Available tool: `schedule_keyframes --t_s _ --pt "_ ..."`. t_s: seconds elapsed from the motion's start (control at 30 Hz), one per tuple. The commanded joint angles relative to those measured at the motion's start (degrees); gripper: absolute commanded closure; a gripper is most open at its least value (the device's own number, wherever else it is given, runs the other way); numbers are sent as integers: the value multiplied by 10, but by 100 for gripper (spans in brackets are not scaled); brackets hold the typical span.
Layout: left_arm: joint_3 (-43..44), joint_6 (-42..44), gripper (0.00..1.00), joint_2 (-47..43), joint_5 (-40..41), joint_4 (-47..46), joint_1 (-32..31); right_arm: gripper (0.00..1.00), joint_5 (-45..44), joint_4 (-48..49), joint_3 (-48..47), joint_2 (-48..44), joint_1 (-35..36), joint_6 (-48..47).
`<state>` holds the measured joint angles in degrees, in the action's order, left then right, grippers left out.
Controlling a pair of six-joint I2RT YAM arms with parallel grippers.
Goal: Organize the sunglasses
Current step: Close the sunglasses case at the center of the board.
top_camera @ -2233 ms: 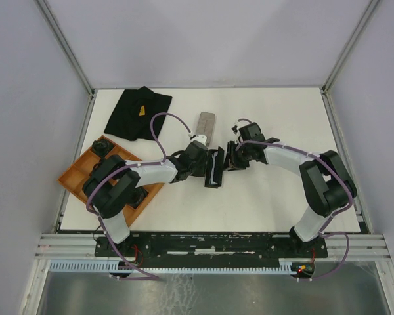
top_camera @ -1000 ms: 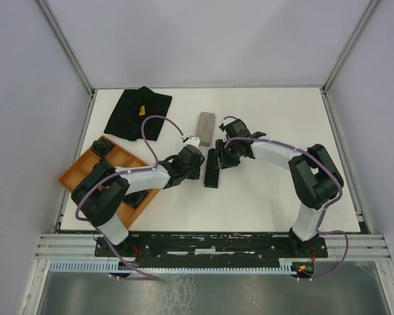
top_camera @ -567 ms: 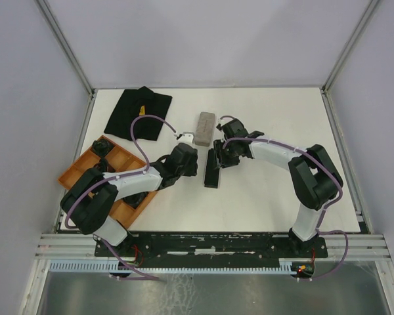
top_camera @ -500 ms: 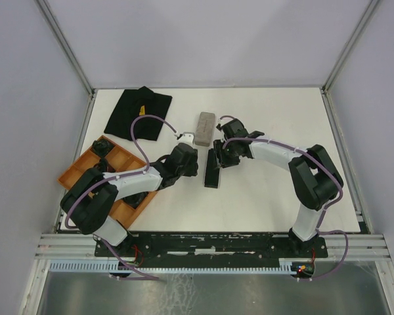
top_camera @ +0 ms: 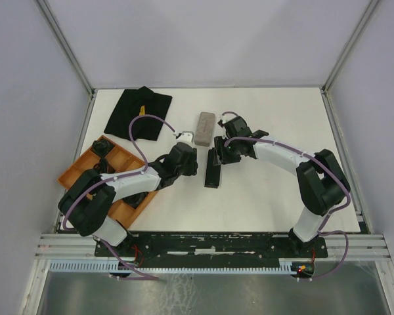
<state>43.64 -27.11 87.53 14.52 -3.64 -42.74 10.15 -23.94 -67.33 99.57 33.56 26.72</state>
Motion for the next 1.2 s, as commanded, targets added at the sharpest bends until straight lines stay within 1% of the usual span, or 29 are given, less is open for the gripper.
schedule_keyframes --t_s 0.0,0.27,0.4,0.57,0.77,0.87,1.0,1.17 --pt "0 -11 56 -19 -4 -29 4 48 -15 16 8 -12 3 9" --pt "3 -10 56 -10 -12 -32 4 47 1 26 1 25 4 10" --pt "4 -7 56 -10 -12 -31 5 46 5 11 -14 48 7 1" --pt "7 -7 56 -4 -18 -33 5 46 -28 -33 -35 72 21 -18" --pt "8 -8 56 6 -28 -38 5 52 -89 -103 -57 99 38 -47" --pt "6 -11 56 6 -28 -41 5 53 -97 -104 -50 94 38 -50" --pt "8 -11 56 10 -32 -42 5 48 -84 -81 -37 65 39 -49" --pt "10 -14 56 24 -44 -49 5 45 -76 -46 -28 15 38 -37"
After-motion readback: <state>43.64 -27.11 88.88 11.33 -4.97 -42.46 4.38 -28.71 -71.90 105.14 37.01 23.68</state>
